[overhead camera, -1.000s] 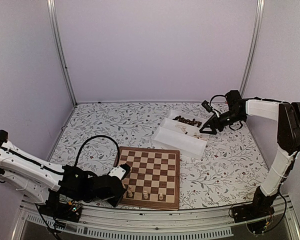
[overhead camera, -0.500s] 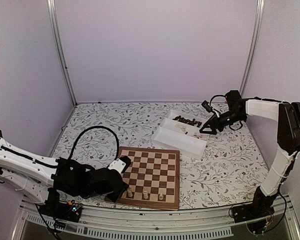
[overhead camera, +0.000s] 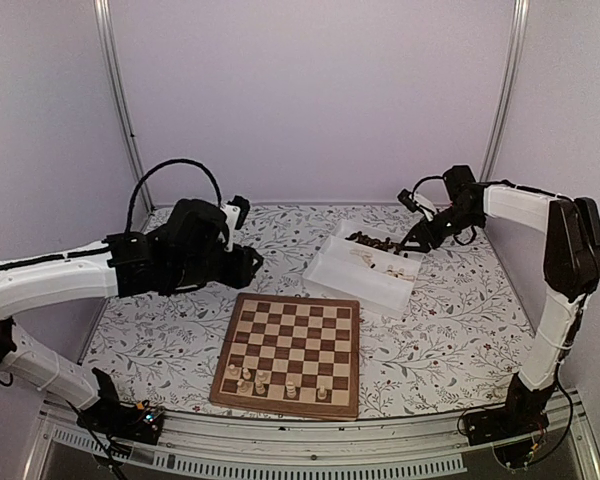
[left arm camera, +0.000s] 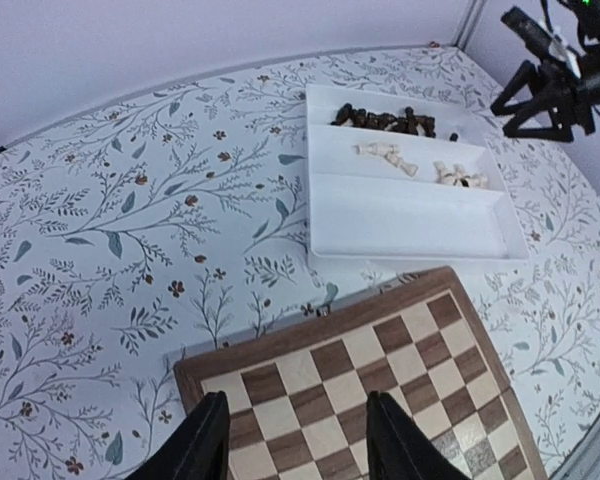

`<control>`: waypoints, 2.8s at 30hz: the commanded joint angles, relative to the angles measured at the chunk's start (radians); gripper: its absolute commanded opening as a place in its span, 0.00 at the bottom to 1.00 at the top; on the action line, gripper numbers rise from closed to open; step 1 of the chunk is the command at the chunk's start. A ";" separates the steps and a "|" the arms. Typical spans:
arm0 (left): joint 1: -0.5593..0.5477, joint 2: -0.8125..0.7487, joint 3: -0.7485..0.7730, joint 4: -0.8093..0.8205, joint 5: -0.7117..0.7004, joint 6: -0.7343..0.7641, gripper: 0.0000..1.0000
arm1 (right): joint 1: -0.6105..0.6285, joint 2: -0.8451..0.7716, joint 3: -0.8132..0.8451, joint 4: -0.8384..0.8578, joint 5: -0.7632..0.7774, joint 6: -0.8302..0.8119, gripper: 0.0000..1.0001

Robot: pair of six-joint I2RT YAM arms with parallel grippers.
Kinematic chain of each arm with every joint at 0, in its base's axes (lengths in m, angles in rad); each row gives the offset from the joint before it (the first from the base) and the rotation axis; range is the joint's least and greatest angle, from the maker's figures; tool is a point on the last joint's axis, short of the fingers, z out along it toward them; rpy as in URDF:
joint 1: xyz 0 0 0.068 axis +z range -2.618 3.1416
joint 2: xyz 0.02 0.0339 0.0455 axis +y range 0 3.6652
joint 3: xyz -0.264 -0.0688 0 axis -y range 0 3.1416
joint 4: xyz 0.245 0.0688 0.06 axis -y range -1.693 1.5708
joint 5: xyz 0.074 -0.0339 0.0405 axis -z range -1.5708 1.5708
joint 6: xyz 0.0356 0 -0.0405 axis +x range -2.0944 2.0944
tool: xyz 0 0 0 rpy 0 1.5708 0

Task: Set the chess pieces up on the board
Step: Pick up the chess piece from the storage box.

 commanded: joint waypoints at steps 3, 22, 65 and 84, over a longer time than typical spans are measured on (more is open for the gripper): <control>0.226 0.259 0.188 0.210 0.342 0.123 0.46 | 0.062 0.166 0.152 -0.078 0.094 -0.014 0.44; 0.296 0.596 0.413 0.234 0.553 0.150 0.43 | 0.158 0.512 0.491 -0.176 0.213 0.069 0.39; 0.303 0.562 0.331 0.253 0.584 0.119 0.43 | 0.214 0.475 0.449 -0.141 0.318 0.132 0.36; 0.303 0.592 0.373 0.282 0.650 0.075 0.43 | 0.213 0.373 0.362 -0.098 0.330 0.110 0.09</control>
